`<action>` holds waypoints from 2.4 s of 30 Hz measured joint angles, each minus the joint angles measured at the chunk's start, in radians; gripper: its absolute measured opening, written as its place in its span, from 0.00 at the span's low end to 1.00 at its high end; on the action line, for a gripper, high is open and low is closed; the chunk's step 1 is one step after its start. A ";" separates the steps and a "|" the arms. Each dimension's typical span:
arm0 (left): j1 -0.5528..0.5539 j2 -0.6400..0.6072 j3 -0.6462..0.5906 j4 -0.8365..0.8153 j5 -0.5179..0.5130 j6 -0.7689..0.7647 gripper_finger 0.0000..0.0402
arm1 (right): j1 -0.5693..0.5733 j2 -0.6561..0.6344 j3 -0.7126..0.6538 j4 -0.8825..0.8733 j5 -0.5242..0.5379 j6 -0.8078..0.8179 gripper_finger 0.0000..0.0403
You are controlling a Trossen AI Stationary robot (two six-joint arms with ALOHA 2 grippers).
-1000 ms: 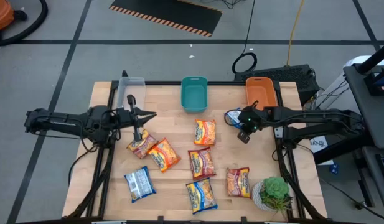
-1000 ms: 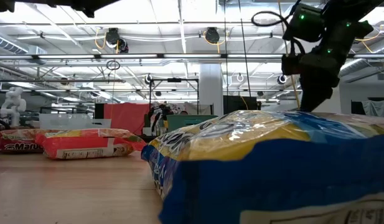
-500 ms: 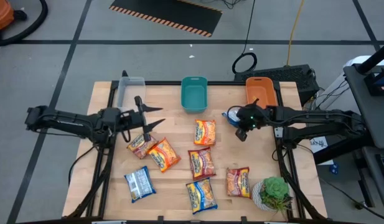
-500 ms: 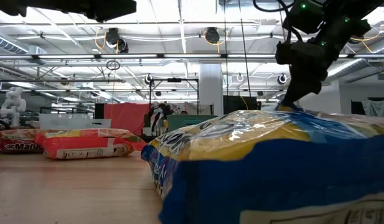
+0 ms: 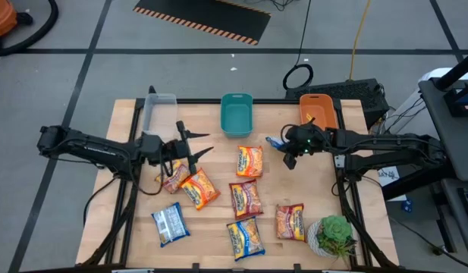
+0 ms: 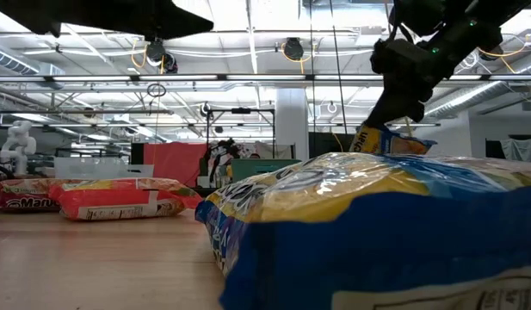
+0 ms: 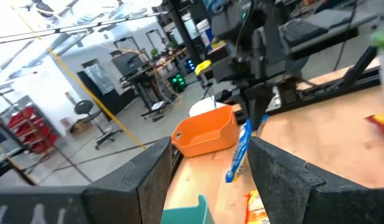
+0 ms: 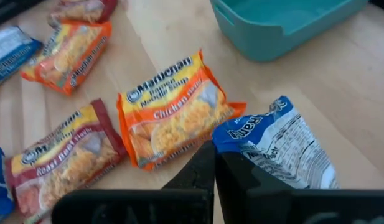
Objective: Sort Maruchan noodles
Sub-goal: Put the top blue noodle pack into the orange bin
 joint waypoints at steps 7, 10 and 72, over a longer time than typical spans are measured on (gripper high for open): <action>0.000 0.106 0.080 -0.021 -0.008 -0.055 0.63 | 0.000 0.000 0.001 0.027 -0.004 0.000 0.00; 0.000 0.164 0.143 -0.093 -0.008 -0.155 0.72 | 0.000 0.000 0.001 0.027 -0.007 0.001 0.00; 0.152 0.716 0.343 0.067 0.369 -0.363 0.90 | 0.138 0.000 0.045 0.424 -0.050 -0.024 0.00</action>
